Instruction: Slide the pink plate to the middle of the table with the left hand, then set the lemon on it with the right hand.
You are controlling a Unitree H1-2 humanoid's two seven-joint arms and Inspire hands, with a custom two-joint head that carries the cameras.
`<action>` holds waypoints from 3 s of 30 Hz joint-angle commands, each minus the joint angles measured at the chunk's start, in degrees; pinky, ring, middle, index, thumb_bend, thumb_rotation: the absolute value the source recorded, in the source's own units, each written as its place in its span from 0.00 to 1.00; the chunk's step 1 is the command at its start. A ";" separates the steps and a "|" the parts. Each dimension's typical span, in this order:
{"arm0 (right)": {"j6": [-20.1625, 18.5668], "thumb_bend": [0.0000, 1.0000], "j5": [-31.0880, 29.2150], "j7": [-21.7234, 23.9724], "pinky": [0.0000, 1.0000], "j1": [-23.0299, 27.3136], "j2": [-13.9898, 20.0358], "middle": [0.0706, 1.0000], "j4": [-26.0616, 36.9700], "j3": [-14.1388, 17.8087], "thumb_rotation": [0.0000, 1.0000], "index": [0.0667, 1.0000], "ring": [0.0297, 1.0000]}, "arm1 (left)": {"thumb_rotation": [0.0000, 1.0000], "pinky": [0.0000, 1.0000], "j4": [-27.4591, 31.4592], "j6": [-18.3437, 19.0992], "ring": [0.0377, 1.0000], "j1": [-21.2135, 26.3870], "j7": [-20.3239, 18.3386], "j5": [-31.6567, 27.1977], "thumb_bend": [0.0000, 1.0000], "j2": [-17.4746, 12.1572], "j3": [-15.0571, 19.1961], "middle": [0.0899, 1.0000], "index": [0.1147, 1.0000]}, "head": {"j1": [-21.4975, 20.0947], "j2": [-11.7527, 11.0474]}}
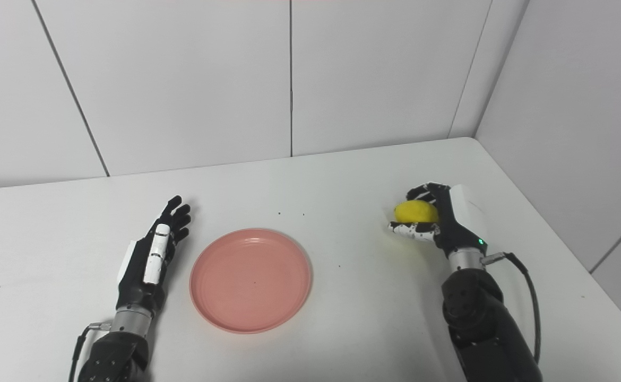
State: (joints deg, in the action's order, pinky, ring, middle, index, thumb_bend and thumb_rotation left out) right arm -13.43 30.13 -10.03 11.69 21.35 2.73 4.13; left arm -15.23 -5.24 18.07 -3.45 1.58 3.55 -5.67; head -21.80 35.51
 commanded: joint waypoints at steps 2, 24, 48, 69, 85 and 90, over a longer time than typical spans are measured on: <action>3.38 0.50 -0.19 -1.29 0.36 2.00 -0.51 0.45 5.54 0.11 0.00 0.48 0.45 | 1.00 0.92 1.46 -0.30 0.92 0.32 0.46 0.49 0.45 1.08 -0.49 0.90 0.88 | 0.06 -0.01; 3.68 0.53 -0.69 8.25 0.14 7.35 -9.63 0.44 15.26 -11.40 0.00 0.48 0.43 | 1.00 0.94 3.63 0.64 0.93 -0.76 0.96 0.88 0.45 1.84 -0.78 0.91 0.89 | 2.69 0.42; 12.27 0.52 0.74 10.57 0.23 6.49 -11.76 0.47 3.96 -22.03 0.00 0.49 0.37 | 1.00 0.92 3.33 -0.25 0.92 -1.55 3.37 2.97 0.45 2.99 -1.52 0.90 0.88 | 12.09 0.99; 20.28 0.51 4.69 8.74 0.37 3.64 -9.48 0.45 -1.42 -22.52 0.00 0.51 0.38 | 1.00 0.94 3.81 0.23 0.92 -2.33 4.30 4.26 0.43 4.28 -1.74 0.90 0.88 | 13.76 1.23; 25.67 0.60 5.94 8.28 0.95 2.56 -9.02 0.95 1.30 -22.35 0.73 0.93 0.95 | 1.00 0.91 4.12 0.28 0.91 -2.61 4.69 4.62 0.43 4.13 -1.99 0.89 0.87 | 13.76 1.45; 26.55 0.68 3.99 7.85 1.00 1.40 -9.43 1.00 3.13 -21.28 0.85 0.99 0.99 | 1.00 0.91 4.59 0.37 0.91 -2.82 4.49 4.35 0.43 4.03 -1.94 0.89 0.88 | 13.77 1.46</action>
State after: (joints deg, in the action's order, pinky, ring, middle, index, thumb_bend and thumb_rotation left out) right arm 10.34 35.06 -0.92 12.13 12.13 3.36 -18.05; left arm -12.08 -4.05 14.99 0.96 6.01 7.03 -7.44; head -8.09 37.00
